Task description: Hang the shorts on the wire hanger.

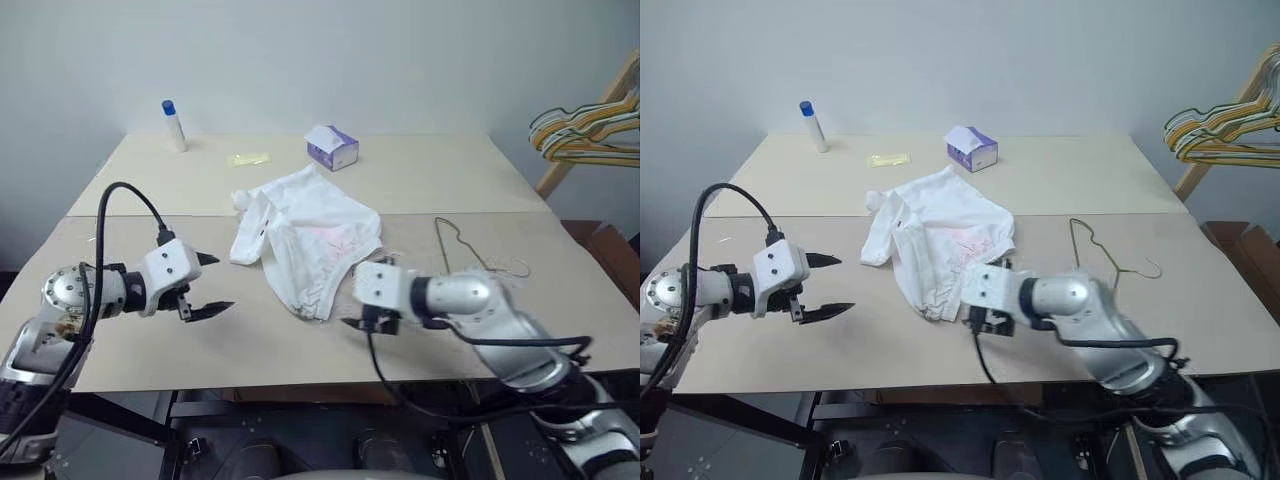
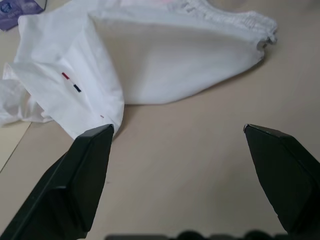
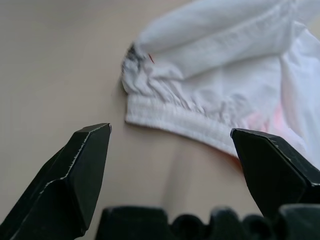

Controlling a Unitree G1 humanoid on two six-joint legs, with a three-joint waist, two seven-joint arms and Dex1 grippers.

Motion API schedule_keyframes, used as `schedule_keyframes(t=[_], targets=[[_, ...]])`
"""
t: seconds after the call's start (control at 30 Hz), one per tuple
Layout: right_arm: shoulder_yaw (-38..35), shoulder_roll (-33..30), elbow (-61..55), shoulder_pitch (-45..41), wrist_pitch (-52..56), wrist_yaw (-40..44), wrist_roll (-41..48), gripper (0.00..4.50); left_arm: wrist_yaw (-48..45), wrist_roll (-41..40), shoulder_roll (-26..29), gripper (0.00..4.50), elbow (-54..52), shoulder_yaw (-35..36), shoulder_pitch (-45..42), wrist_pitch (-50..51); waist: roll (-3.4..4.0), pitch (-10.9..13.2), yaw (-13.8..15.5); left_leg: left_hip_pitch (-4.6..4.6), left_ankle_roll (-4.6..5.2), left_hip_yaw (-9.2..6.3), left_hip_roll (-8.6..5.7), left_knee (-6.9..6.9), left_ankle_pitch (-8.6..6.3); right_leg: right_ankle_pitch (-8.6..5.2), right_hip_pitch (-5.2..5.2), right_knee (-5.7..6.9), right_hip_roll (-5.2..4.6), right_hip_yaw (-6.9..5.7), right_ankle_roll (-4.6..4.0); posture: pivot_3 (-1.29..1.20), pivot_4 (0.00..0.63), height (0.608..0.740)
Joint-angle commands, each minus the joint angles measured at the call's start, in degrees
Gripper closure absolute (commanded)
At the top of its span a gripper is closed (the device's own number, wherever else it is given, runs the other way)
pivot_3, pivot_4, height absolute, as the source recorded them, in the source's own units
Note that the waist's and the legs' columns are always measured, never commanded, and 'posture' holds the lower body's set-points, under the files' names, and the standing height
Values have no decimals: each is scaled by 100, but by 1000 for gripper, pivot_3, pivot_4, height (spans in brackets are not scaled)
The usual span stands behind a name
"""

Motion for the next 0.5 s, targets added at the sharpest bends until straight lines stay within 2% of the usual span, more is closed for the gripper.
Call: schedule_keyframes(t=[0.03, 0.23, 0.27, 0.37, 0.5], targets=[[311, 265, 313, -223, -37, -222, -267, 43, 4, 56, 82, 0, 10, 88, -109, -136, 0, 0, -1, -3, 0, -1, 0, 0, 0, 0, -3, 0, 0, 0, 0, -28, 0, 740], [857, 735, 1124, -254, -462, -515, -690, 43, 1, 15, 124, 0, -68, 258, 56, -139, -2, -1, -9, -9, 0, 0, 0, 0, 0, 1, -11, 3, 0, -1, 0, -3, 0, 740], [897, 841, 1312, -260, -484, -651, -792, 201, 20, 20, 126, 0, -90, 284, 83, -134, -2, -1, -8, -9, 0, -1, 0, -1, 0, 1, -11, 5, 0, -1, 0, 0, 0, 740], [891, 1007, 1688, -261, -564, -800, -894, 955, 71, -9, 111, 0, -171, 365, 160, -83, -2, -1, -8, -10, -2, -1, 0, -1, 1, 1, -16, 10, 0, 0, 0, 8, 0, 740], [756, 1081, 1804, -146, -737, -787, -830, 2339, 107, 2, 82, 0, -192, 394, 245, -80, -2, -1, 7, -11, -2, -2, 0, -1, 1, 1, -16, 10, 0, -1, 0, 15, 0, 740]])
